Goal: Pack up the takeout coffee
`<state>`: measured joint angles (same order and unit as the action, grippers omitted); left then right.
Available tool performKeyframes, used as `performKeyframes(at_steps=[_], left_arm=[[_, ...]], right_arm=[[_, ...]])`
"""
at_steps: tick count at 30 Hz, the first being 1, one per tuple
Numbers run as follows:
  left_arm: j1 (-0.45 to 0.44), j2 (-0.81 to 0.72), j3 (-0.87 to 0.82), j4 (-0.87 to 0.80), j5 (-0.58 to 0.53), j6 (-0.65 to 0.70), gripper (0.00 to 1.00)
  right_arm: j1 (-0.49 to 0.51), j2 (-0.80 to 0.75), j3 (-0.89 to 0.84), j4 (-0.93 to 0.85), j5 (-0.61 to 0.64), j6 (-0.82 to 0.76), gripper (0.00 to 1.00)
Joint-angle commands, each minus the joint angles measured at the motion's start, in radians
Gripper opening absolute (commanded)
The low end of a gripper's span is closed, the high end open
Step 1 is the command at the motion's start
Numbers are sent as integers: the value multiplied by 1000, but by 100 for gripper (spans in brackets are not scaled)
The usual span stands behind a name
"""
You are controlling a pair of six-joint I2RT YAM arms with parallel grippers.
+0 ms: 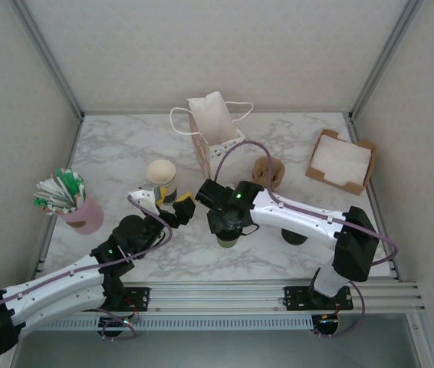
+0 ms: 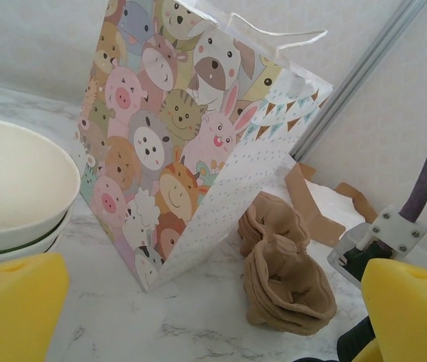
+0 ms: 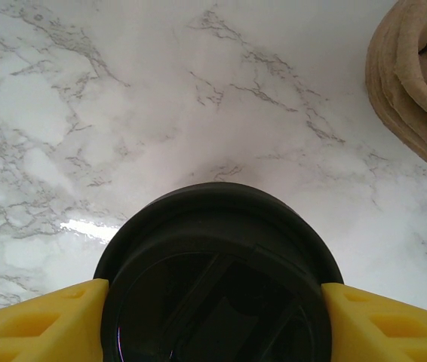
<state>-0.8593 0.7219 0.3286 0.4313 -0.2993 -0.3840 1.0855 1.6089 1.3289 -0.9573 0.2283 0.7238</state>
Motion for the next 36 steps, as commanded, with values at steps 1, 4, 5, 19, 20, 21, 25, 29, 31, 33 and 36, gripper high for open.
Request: performKeyframes(at_steps=[1,4,5,19,20,21,25,29,31,33,36], left_arm=[[8,1,-4,34,14,15,100],[9,4,-4,35,15,15,100],[8,5,-4,37,16,14,100],[8,14,-4,39,17,14,100],[8,13,-5,40,18,14,100],[8,14,-5,40,19,15,100],[8,15,-5,40,19,14,100],[7,15,-4,40,19,14,100],[8,14,-5,40,19,14,100],[8,14,-5,40,18,14,100],[8,14,-5,40,19,13,100]], right_arm=[[14,18,-73,-14,-21,40,66],[25,17,-83,-10,-17,47,66],[30,19,-84,-8,-17,48,66],[94,34,-128,11,29,102,66],[94,29,-137,19,31,105,66],[98,25,-145,28,32,107,66],[107,19,-163,54,36,111,66],[121,21,-185,90,40,114,66],[128,24,-195,106,40,115,66],[134,29,-206,116,42,120,66],[145,27,-219,128,48,130,65]])
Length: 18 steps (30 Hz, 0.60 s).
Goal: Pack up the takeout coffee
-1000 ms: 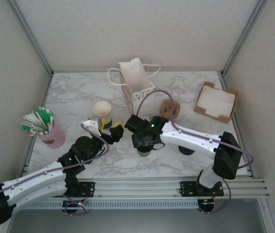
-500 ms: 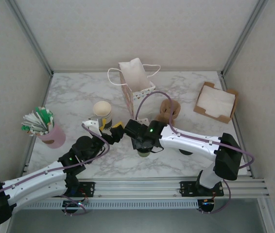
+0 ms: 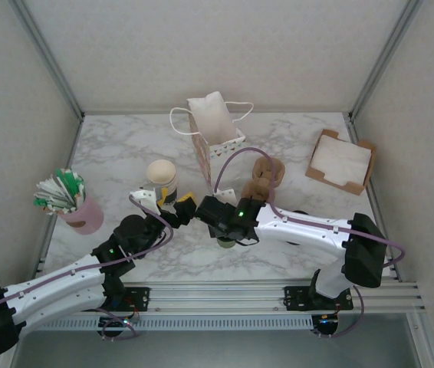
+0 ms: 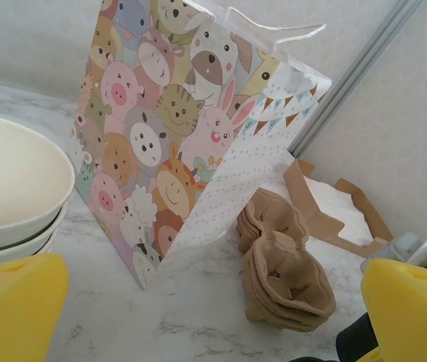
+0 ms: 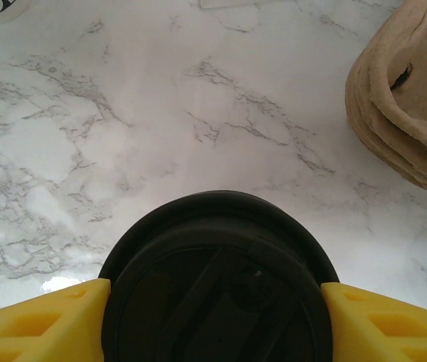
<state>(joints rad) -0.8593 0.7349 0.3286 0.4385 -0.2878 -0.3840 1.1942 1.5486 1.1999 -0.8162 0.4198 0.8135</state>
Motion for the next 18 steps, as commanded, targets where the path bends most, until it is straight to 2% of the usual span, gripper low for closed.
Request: performKeyframes(at_steps=[1,9,18], left_arm=[[8,0,-5,32,7,13,100],[8,1,-5,33,10,13,100],[8,-1,-4,32,9,13,100]], right_arm=[[43,85,-92,-13,-140,44,65],[54,53,-90,-17,-107,27,66],[53,59,10,-82,-67,-24,73]])
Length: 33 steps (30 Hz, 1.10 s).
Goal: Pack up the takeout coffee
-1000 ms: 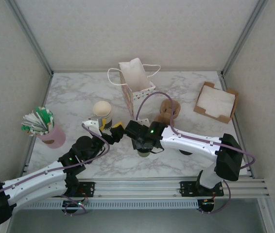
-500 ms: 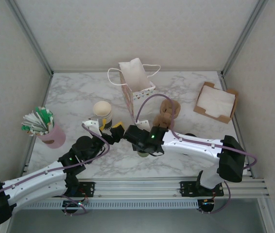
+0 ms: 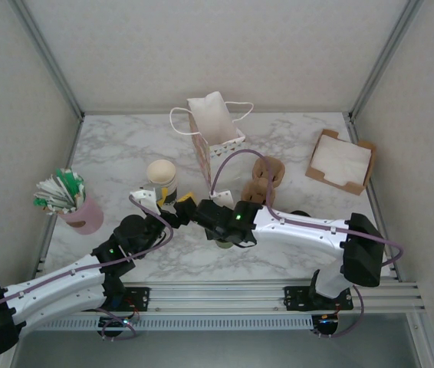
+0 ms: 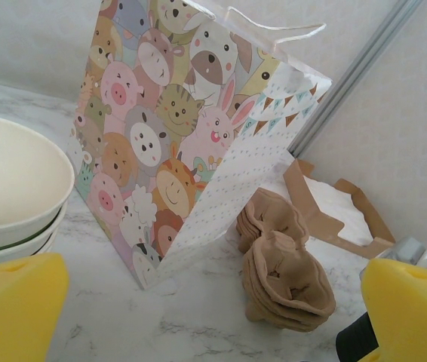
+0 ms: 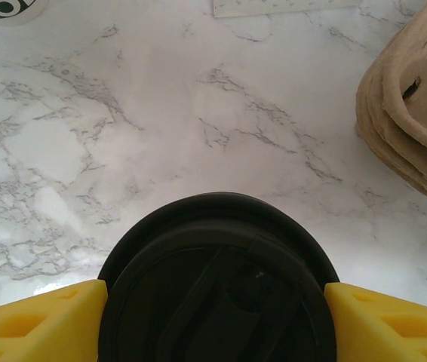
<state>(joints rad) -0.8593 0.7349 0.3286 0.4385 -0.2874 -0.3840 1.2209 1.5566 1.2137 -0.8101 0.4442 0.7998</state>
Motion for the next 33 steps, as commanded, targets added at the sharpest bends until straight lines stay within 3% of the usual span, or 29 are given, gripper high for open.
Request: performKeyframes(at_steps=[1,20,33], left_arm=[[8,-1,-4,32,8,13,100],[8,-3,-3,31,11,13,99],[8,2,-3,33,12,14,99]], right_arm=[[26,52,5,-90,-94,-13,74],[25,57,107,-147,-87,-42,88],[18,-1,141,-189,-96,-26,92]])
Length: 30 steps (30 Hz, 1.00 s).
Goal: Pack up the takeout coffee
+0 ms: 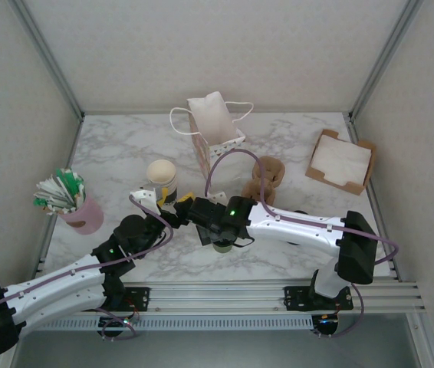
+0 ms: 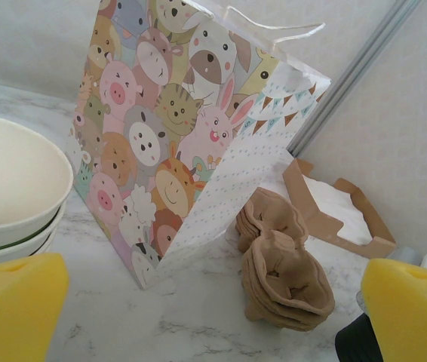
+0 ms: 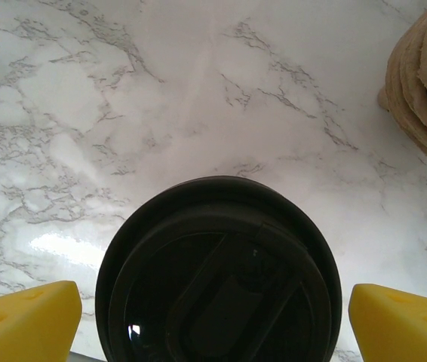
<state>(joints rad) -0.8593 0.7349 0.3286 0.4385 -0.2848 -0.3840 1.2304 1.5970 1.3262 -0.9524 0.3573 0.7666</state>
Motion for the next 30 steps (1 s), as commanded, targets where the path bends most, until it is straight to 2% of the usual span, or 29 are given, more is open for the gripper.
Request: performKeyframes(at_steps=[1,7,14,16,20,24,30], left_arm=[[8,3,-1,32,13,15,100],[8,46,34,22,93,33,98],[8,173,119,-8,268,42,85],[8,228,174,-58,309,40,84],[6,306,274,-212,367,8,73],[3,326,256,-252,380,-69,64],[2,325,224,-264,351,-130,56]], right_arm=[[9,-57,22,-50,-10,16,92],[8,-182,-54,-56,-18,89,89],[-5,-363,-226,24,-76,173,81],[-27,-427,-305,99,-134,189,74],[-66,-552,-441,246,-215,212,60],[-122,-627,-529,307,-283,228,44],[-176,-641,-594,392,-365,228,27]])
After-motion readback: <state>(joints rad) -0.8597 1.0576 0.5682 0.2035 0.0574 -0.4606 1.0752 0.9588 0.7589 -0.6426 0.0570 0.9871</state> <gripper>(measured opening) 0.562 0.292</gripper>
